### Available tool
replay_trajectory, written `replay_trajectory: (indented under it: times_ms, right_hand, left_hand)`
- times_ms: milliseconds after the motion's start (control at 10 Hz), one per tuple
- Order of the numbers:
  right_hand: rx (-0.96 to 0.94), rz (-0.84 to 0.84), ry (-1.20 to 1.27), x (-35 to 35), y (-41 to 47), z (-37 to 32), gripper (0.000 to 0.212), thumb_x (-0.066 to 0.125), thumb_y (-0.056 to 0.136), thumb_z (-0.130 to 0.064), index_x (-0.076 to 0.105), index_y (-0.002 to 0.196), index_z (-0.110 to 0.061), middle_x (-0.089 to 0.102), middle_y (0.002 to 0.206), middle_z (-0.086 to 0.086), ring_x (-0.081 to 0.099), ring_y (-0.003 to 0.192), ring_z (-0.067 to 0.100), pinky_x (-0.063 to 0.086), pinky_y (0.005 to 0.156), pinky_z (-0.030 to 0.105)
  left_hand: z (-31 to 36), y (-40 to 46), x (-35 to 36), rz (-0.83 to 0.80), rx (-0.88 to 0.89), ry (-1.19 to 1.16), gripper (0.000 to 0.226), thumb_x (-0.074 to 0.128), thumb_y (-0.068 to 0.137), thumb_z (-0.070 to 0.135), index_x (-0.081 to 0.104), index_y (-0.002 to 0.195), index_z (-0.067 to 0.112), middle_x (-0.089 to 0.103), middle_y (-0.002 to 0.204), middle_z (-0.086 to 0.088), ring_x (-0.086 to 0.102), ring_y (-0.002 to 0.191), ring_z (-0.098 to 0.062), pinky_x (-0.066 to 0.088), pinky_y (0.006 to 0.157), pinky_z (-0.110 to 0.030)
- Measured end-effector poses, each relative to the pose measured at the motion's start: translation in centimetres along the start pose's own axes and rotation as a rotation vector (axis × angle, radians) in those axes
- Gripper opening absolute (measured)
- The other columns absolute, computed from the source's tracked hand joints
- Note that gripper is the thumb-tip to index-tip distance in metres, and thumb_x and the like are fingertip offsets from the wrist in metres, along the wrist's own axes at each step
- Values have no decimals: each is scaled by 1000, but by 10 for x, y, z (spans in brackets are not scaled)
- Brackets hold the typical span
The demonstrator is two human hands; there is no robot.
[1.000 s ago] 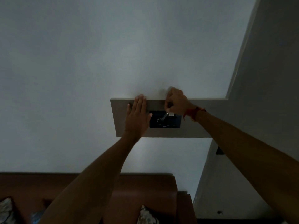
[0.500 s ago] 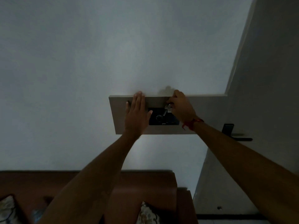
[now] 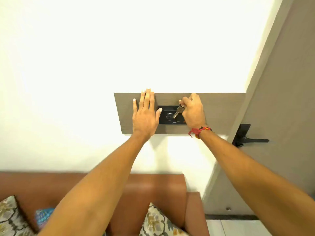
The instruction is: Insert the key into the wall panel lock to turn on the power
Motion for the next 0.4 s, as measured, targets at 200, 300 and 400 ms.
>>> replay_trajectory:
  times_ms: [200,300,400]
  right_hand:
    - [-23,-97,-111,-2,-4,-4,37,55,75,14,62,101,-12,48,98,12,54,90,28,59,66,43]
    - [-23,-128,-146,-9,-9,-11,54,57,71,9,59,117,-19,48,113,10,54,98,27,60,69,41]
    - [9,3,-30,-51,-5,-25,76,57,71,5,46,138,-29,35,142,11,49,111,25,59,81,39]
  left_hand:
    - [1,-1,-6,-49,20,23,75,32,109,51,3,165,10,4,176,-7,3,163,-24,20,130,-57]
    - [3,2,-13,-81,16,24,76,29,109,53,4,165,9,5,176,-8,3,163,-23,17,130,-59]
    - [6,16,-37,-38,41,15,73,27,109,53,7,165,10,8,176,-7,5,163,-21,14,131,-58]
Point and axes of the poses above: each hand's wrist, its own y-axis towards the middle knuckle, its own x-axis out of the palm, z = x × y, the point moved 9 cm from there along y, towards the middle knuckle
